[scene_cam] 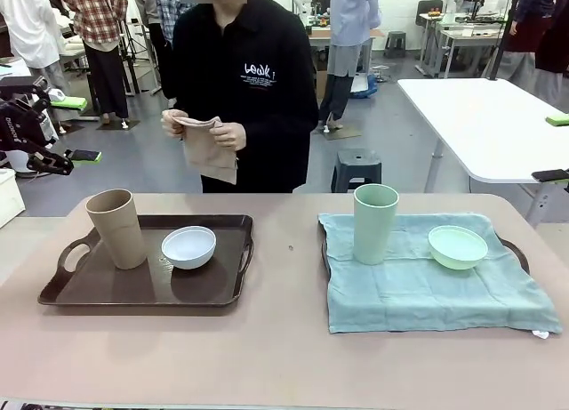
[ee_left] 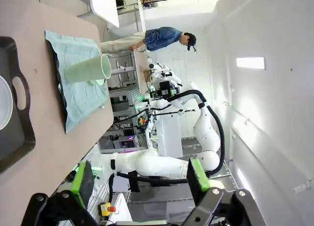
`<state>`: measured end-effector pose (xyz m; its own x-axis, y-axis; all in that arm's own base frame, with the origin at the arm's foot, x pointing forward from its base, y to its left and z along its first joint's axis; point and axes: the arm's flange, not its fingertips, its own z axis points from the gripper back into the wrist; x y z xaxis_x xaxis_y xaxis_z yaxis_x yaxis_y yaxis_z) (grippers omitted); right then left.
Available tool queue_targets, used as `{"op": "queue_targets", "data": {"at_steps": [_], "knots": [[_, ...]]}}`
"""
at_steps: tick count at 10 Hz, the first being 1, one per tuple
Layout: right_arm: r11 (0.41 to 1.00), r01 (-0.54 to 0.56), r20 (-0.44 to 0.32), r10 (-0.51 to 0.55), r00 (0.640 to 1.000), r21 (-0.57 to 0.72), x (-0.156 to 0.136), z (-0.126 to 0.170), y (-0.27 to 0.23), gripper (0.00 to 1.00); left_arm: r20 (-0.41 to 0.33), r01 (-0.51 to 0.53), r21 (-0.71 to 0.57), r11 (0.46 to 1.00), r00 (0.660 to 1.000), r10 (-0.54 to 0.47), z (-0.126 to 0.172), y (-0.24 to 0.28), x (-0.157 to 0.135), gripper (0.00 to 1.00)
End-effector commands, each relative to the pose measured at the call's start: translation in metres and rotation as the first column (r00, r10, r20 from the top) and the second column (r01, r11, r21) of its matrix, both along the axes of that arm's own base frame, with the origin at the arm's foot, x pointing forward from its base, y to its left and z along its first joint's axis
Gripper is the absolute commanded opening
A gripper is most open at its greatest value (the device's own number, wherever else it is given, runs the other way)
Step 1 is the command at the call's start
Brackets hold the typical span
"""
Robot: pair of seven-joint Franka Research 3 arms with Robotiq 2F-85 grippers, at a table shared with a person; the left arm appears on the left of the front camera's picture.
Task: Set up a tray with a mat and arrange the tableware.
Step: Pick up the Picnic Bowl and Reusable plastic cup from the Handle tray in front of the human's position and hold them in the air.
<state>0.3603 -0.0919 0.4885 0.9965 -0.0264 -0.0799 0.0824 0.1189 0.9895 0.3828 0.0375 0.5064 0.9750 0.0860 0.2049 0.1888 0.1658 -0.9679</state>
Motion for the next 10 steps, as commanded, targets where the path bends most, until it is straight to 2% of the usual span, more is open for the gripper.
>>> {"op": "queue_targets", "data": {"at_steps": [1, 10], "knots": [[1.000, -0.001, 0.001, 0.001, 1.000, 0.004, -0.0016, 0.0019, 0.0002, 0.85, 0.017, 0.001, -0.009, 1.000, 1.000, -0.001, 0.0000, -0.0011, 0.0001, 1.00], [1.000, -0.001, 0.001, 0.001, 1.000, 0.004, -0.0016, 0.0019, 0.0002, 0.85, 0.017, 0.001, -0.009, 1.000, 1.000, -0.001, 0.0000, -0.0011, 0.0001, 1.00]]}}
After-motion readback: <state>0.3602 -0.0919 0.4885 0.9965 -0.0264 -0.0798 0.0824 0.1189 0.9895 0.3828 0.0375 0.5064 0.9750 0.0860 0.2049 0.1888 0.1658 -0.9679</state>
